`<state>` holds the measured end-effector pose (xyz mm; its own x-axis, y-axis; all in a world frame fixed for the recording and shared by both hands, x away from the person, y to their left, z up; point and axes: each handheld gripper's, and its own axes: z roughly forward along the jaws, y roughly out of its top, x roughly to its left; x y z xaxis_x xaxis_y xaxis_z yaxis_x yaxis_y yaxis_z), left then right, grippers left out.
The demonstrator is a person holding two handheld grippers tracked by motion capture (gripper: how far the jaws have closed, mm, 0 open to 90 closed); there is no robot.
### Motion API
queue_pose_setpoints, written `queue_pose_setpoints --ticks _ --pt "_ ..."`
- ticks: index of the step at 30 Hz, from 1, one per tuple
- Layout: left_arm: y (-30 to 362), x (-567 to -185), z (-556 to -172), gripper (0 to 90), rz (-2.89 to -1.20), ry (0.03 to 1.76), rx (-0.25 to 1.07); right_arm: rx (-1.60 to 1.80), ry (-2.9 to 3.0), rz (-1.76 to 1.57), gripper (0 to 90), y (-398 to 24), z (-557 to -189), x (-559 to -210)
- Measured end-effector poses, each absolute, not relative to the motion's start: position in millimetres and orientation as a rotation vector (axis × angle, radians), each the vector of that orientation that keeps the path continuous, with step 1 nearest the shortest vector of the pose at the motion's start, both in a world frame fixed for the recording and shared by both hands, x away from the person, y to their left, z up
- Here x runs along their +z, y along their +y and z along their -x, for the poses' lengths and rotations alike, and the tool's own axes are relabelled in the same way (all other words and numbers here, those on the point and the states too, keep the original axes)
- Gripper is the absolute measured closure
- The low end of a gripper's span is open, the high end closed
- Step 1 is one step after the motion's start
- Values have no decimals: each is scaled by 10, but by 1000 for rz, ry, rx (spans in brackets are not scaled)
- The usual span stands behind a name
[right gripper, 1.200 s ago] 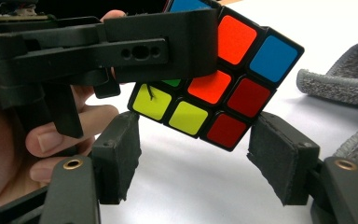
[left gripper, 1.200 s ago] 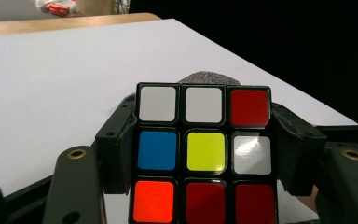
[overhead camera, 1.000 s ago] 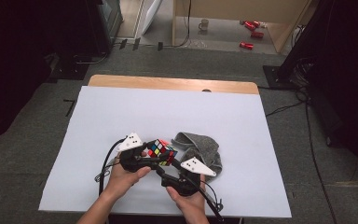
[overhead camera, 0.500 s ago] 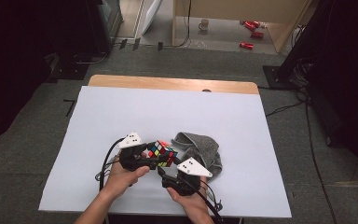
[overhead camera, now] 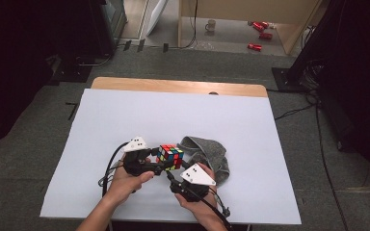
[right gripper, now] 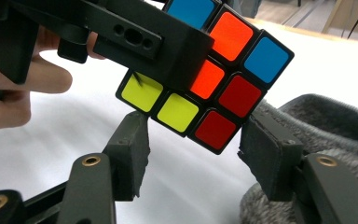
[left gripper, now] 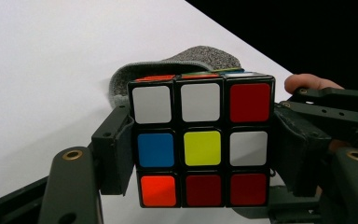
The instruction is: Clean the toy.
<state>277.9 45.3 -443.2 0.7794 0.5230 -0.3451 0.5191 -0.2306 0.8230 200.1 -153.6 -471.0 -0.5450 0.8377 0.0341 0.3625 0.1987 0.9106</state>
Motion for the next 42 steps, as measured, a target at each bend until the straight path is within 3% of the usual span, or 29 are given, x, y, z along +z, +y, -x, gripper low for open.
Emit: queue_pose_setpoints --ticks 14,23,33,42 --pt "441 -4450 -2775 288 -1905 785 -21 1288 2003 -999 468 -1561 -1981 -4717" --pt "449 -4402 -2749 347 -1872 777 6 1272 2007 -999 480 -1557 -1981 -4741" --pt "450 -4431 -2752 348 -1837 802 42 1335 2004 -1127 401 -1520 -1985 -4754" --pt "475 -4492 -2776 348 -1851 803 72 1321 2018 -1144 403 -1508 -1986 -4783"
